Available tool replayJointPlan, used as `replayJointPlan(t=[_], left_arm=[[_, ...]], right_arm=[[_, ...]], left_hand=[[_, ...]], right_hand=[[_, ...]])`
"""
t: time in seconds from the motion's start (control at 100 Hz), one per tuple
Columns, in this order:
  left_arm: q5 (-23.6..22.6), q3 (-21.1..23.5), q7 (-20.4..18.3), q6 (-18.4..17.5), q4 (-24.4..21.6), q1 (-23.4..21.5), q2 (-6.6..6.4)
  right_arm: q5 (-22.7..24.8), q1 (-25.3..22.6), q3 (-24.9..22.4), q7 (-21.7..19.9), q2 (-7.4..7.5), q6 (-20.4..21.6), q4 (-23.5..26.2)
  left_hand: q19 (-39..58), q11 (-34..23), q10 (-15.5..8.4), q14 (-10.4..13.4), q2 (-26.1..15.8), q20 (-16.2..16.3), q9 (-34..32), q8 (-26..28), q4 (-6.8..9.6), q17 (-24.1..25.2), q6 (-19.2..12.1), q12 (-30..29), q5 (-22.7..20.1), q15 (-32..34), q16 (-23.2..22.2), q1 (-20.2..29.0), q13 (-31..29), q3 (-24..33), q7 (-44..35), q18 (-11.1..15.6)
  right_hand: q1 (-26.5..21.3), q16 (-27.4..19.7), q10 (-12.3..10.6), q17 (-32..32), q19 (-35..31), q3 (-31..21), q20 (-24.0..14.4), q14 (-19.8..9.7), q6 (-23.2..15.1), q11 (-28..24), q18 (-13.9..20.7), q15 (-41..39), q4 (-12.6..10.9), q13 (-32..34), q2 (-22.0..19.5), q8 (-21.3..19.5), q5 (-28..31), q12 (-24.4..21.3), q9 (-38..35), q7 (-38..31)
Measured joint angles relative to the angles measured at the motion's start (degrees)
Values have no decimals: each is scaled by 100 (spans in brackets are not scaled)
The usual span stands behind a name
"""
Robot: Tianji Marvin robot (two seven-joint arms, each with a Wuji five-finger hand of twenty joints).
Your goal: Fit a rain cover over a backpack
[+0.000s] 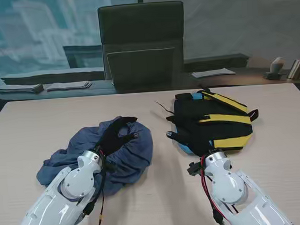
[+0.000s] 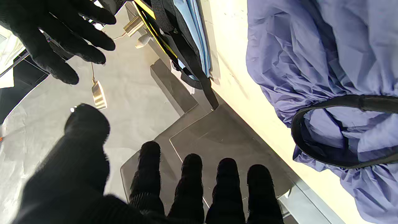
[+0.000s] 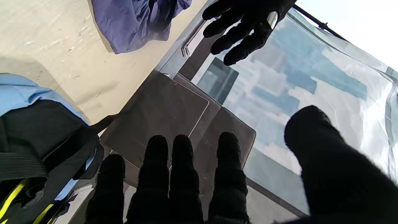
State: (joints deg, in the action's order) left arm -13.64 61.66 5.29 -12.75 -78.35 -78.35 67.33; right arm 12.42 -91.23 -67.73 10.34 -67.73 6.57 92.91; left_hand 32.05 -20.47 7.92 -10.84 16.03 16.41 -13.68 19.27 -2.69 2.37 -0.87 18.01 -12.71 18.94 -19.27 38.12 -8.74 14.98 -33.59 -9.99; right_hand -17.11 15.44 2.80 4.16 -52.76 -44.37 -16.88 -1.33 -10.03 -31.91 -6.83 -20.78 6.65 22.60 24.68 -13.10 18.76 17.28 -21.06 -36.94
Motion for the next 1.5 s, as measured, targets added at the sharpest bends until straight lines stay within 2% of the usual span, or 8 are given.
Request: replayJointPlan(t=[0.5,0.58,0.65,0.73,0.96,1.22,1.34,1.5], left_arm=[[-51,13,-3,-10,-20,-7,-14],[-91,60,-4,-12,-32,-28,-14],[-104,115,15,-12,-71,-71,-14],[-140,174,56,-11,-130,-129,-16],[-206,224,108,-9,-176,-186,-32],[-228,224,97,-12,-169,-176,-42],[-223,223,99,-12,-169,-175,-42],[-224,226,107,-11,-168,-176,-42]], right_arm=[[76,-81,-87,-1,5,14,86],[223,-83,-116,-35,12,40,88],[673,-82,-168,-104,37,108,85],[1712,-40,-255,-339,118,176,43],[4472,390,-192,-909,645,-149,-362],[5563,809,400,-1477,895,-736,-693],[5749,1163,884,-1045,935,-958,-1244],[5731,1521,1323,-679,943,-1204,-1790]], left_hand=[[-13,27,0,0,0,-1,1,0,0,1,-65,0,0,-59,1,0,63,1,0,-2],[-64,28,0,0,-1,-1,1,0,0,1,-65,0,0,-59,1,0,63,-61,0,-2],[-64,29,0,0,-1,-2,1,0,0,1,-65,0,0,-59,1,0,63,-61,0,-3],[-65,29,0,0,-1,-2,1,0,0,1,-65,0,0,-59,1,0,63,-61,0,-5],[-66,31,0,0,-1,-2,1,0,0,1,-65,0,0,-59,1,0,63,-61,0,-57],[-66,31,0,0,-1,-2,1,0,0,2,-65,0,0,-59,1,0,63,-61,0,-58],[-67,31,0,0,-1,-2,1,0,0,2,-65,0,0,-59,1,0,63,-61,0,-59],[-123,31,0,0,-1,-3,1,0,0,2,-65,0,0,-59,1,0,63,-73,0,-60]], right_hand=[[0,0,1,8,77,0,-20,0,-2,-38,0,-4,0,-83,2,0,0,1,1,0],[-8,0,1,12,200,344,-47,0,-5,-40,0,29,-12,-67,210,0,-90,1,9,-22],[-30,0,5,25,364,645,-74,-3,-6,-92,4,74,1,-236,449,1,-334,11,168,11],[-26,-19,-9,86,729,756,-89,-96,-1,-108,54,43,-3,-474,667,70,-753,12,516,111],[557,-23,-30,161,1888,442,-870,-201,331,509,12,414,-38,-812,1012,298,-1093,-264,868,1455],[533,-86,-30,34,2133,467,-1076,-201,444,916,-62,491,-40,-812,1012,-687,-1092,-406,926,2367],[-269,-88,-32,-159,1688,839,-722,-117,437,7,-112,314,-16,-803,997,-961,-1090,-166,926,1441],[-1182,-76,-9,-137,25,976,71,-36,434,-610,-124,86,-18,-441,1094,-510,-1062,94,851,238]])
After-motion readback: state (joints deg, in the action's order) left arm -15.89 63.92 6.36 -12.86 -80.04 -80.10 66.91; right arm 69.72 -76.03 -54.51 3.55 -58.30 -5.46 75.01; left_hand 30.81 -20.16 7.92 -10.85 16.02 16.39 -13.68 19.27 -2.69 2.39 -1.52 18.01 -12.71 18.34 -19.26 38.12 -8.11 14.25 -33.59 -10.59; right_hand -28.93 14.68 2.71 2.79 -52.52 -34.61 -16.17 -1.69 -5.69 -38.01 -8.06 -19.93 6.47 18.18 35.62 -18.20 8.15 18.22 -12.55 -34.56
